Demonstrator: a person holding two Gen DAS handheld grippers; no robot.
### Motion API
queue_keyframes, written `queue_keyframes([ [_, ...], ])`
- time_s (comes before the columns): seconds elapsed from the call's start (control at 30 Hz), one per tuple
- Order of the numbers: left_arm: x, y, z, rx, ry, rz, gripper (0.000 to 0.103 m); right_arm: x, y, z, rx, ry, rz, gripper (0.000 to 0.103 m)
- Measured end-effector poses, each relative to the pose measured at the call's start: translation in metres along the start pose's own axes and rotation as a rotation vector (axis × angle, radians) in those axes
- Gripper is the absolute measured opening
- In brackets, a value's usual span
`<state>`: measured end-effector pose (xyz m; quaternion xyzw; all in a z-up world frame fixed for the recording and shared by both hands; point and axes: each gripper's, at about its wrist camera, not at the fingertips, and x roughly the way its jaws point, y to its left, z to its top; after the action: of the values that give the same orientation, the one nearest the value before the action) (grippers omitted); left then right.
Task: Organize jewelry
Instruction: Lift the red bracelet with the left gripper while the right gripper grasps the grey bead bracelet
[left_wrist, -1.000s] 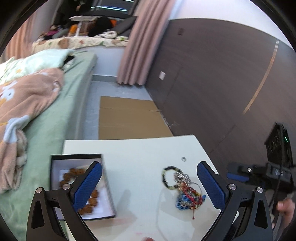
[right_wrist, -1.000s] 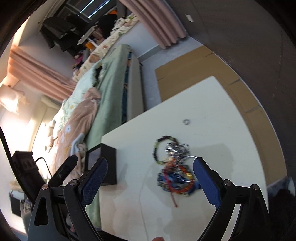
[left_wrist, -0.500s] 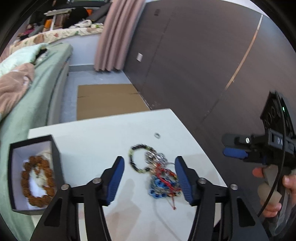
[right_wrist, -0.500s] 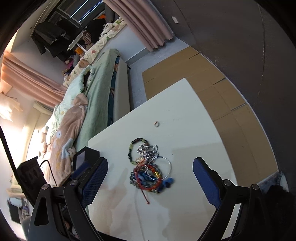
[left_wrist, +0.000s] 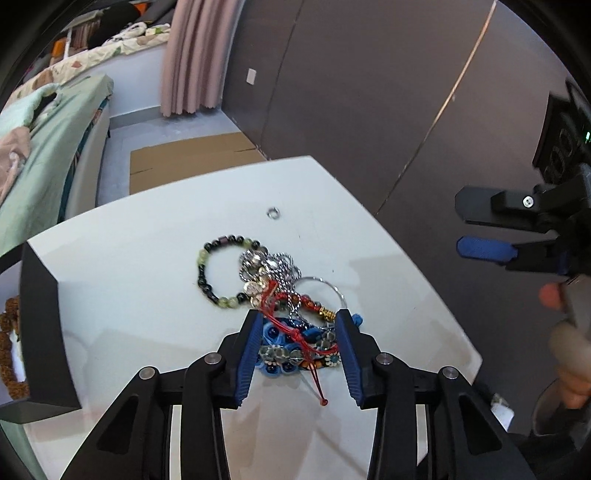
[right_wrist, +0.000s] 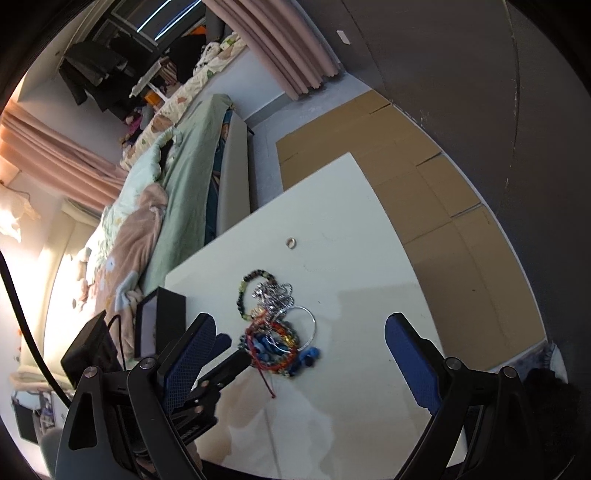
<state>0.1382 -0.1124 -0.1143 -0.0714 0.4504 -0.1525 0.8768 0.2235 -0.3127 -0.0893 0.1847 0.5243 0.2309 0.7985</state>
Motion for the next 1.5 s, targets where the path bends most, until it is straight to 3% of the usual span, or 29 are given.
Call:
queue_keyframes([
  [0.13, 0.013, -0.004, -0.001, 0.017, 0.025, 0.019, 0.036, 0.006, -0.003, -0.003, -0.019, 0.032, -0.019, 0.094],
  [0.23, 0.021, -0.005, -0.002, 0.031, 0.04, 0.048, 0.022, 0.008, -0.001, -0.006, -0.028, 0.042, -0.028, 0.093],
  [0.3, 0.022, -0.004, -0.002, 0.036, 0.034, 0.072, 0.006, 0.011, 0.001, -0.008, -0.032, 0.047, -0.029, 0.093],
  [0.33, 0.021, -0.002, -0.002, 0.025, 0.036, 0.063, 0.005, 0.012, 0.002, -0.009, -0.036, 0.053, -0.03, 0.093],
  [0.8, -0.043, 0.04, 0.017, -0.123, -0.116, -0.051, 0.004, 0.035, 0.03, -0.017, -0.091, 0.101, -0.007, 0.089],
  [1.2, -0.075, 0.077, 0.026, -0.199, -0.179, -0.017, 0.004, 0.075, 0.072, -0.03, -0.156, 0.195, 0.021, 0.069],
  [1.3, -0.084, 0.089, 0.026, -0.224, -0.196, -0.003, 0.004, 0.084, 0.086, -0.035, -0.177, 0.225, 0.05, 0.058],
  [1.37, -0.09, 0.097, 0.025, -0.242, -0.205, 0.001, 0.004, 0.09, 0.094, -0.038, -0.201, 0.243, 0.038, 0.049],
  [1.5, -0.095, 0.108, 0.024, -0.265, -0.211, 0.009, 0.004, 0.107, 0.104, -0.045, -0.245, 0.265, -0.039, 0.046],
])
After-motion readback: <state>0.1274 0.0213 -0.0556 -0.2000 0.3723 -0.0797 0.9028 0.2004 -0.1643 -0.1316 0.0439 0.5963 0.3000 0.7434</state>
